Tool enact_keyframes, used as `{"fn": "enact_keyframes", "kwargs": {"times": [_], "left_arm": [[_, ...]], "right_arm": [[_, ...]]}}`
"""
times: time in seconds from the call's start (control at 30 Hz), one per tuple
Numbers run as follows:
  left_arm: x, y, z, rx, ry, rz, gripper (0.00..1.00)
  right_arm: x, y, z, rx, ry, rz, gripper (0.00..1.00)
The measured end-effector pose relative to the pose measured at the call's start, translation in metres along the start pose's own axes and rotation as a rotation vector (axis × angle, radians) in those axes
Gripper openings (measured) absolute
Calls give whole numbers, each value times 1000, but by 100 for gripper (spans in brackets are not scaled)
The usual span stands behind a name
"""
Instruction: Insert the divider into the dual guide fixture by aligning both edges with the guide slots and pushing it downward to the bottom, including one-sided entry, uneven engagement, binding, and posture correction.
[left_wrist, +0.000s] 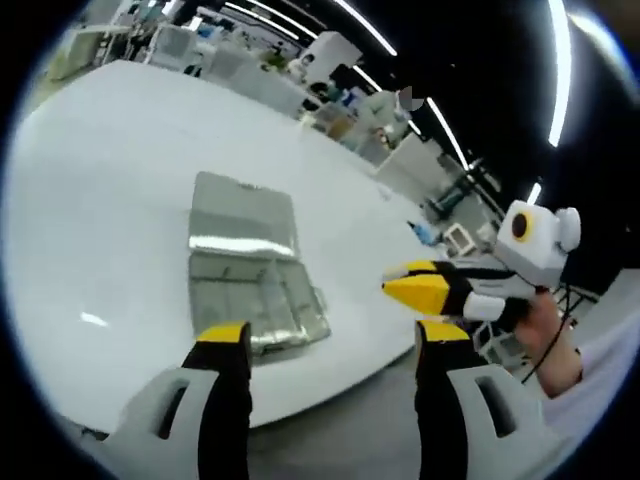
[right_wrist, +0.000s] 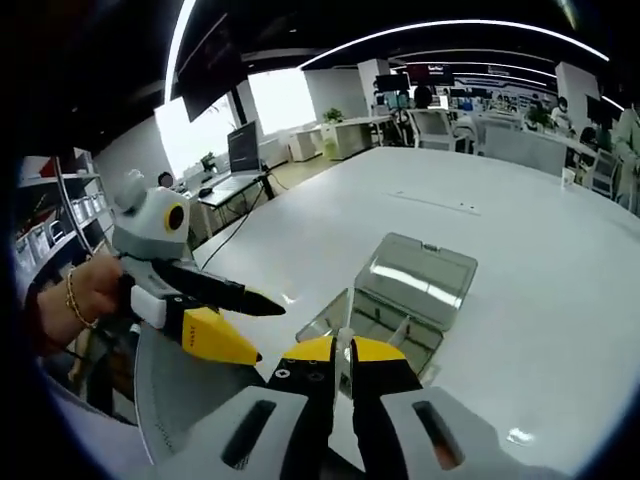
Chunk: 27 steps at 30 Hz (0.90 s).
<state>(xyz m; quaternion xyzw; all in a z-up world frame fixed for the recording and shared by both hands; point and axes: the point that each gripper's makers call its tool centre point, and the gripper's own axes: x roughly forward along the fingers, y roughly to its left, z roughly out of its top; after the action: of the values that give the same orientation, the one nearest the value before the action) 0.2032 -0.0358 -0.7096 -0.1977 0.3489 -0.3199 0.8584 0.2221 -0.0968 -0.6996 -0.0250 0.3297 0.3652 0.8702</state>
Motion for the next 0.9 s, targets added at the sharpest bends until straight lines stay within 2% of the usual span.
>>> {"fn": "enact_keyframes", "kwargs": {"times": [0.17, 0.27, 0.37, 0.63, 0.9], "left_arm": [[-14, 6, 6, 149, 1, 19, 67], [-24, 8, 1, 263, 45, 14, 68], [-30, 9, -2, 334, 73, -10, 69], [-45, 6, -1, 393, 92, -90, 70], [-53, 6, -1, 443, 96, -138, 72]], "right_arm": [[12, 0, 0, 102, 27, -73, 0], [20, 1, -3, 163, 50, -115, 0], [29, 5, -4, 205, 62, -143, 0], [46, 8, 2, 290, 65, -242, 0], [58, 4, 2, 316, 80, -314, 0]]}}
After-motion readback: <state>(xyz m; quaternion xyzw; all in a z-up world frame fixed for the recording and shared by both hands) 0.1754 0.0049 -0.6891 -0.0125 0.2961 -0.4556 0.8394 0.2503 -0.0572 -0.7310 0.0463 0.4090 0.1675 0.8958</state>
